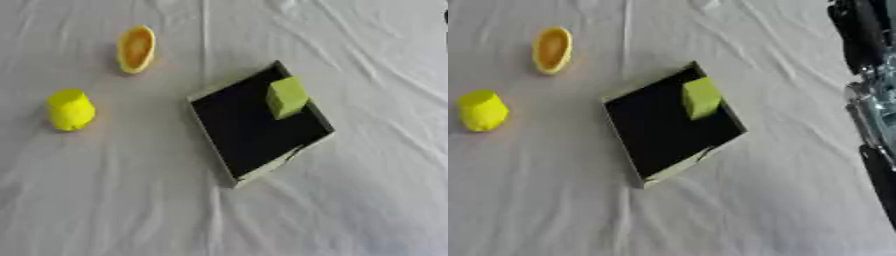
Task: Pick up objects on the table and place them in the box.
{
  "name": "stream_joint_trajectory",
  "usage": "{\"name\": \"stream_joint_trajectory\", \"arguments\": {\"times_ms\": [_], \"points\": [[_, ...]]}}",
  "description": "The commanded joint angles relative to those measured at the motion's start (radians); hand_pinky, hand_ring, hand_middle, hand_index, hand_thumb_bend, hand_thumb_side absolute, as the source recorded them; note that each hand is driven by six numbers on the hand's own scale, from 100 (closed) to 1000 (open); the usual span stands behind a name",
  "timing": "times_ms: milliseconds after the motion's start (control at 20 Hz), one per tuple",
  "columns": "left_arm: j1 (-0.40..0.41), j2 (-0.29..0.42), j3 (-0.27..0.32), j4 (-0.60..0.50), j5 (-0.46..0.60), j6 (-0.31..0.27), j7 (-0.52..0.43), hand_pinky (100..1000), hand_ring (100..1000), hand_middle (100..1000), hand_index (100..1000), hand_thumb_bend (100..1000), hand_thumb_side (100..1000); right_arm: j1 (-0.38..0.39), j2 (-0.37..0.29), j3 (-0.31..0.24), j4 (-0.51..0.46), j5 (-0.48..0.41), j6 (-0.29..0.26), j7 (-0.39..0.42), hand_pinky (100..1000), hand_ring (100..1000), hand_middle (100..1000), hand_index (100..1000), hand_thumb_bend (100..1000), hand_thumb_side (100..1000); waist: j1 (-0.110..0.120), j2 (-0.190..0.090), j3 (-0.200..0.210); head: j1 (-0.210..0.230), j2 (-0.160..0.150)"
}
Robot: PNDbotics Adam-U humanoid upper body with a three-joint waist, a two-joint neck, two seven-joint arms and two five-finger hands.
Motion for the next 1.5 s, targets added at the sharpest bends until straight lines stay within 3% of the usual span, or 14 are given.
{"name": "stream_joint_trajectory", "arguments": {"times_ms": [50, 250, 500, 900, 1500], "points": [[-0.037, 0.026, -0.008, -0.004, 0.029, 0.032, -0.041, 904, 880, 836, 922, 695, 100, -0.008, -0.021, -0.003, -0.020, -0.002, 0.002, 0.002, 879, 884, 735, 842, 100, 691, 0.005, -0.018, -0.002, 0.004, 0.009], [-0.097, 0.016, -0.051, 0.037, 0.093, 0.042, -0.102, 896, 875, 833, 919, 684, 100, -0.012, -0.017, 0.001, -0.020, -0.006, 0.003, 0.005, 879, 883, 733, 842, 100, 690, 0.008, -0.020, -0.006, 0.009, 0.010], [-0.164, 0.000, -0.096, 0.112, 0.081, 0.035, -0.166, 890, 870, 832, 914, 692, 100, -0.011, -0.013, 0.003, -0.020, -0.010, 0.006, 0.007, 879, 883, 732, 842, 100, 692, 0.011, -0.021, -0.012, 0.017, 0.012], [-0.275, -0.079, -0.156, 0.263, 0.069, 0.018, -0.202, 873, 858, 827, 909, 630, 100, -0.012, -0.006, 0.006, -0.020, -0.015, 0.009, 0.010, 879, 883, 730, 842, 100, 693, 0.011, -0.019, -0.018, 0.020, 0.013], [-0.394, -0.182, -0.215, 0.406, 0.042, -0.027, -0.243, 856, 845, 814, 905, 581, 100, -0.014, 0.003, 0.008, -0.020, -0.020, 0.011, 0.014, 880, 884, 728, 842, 100, 696, 0.011, -0.008, -0.026, 0.022, 0.008]]}}
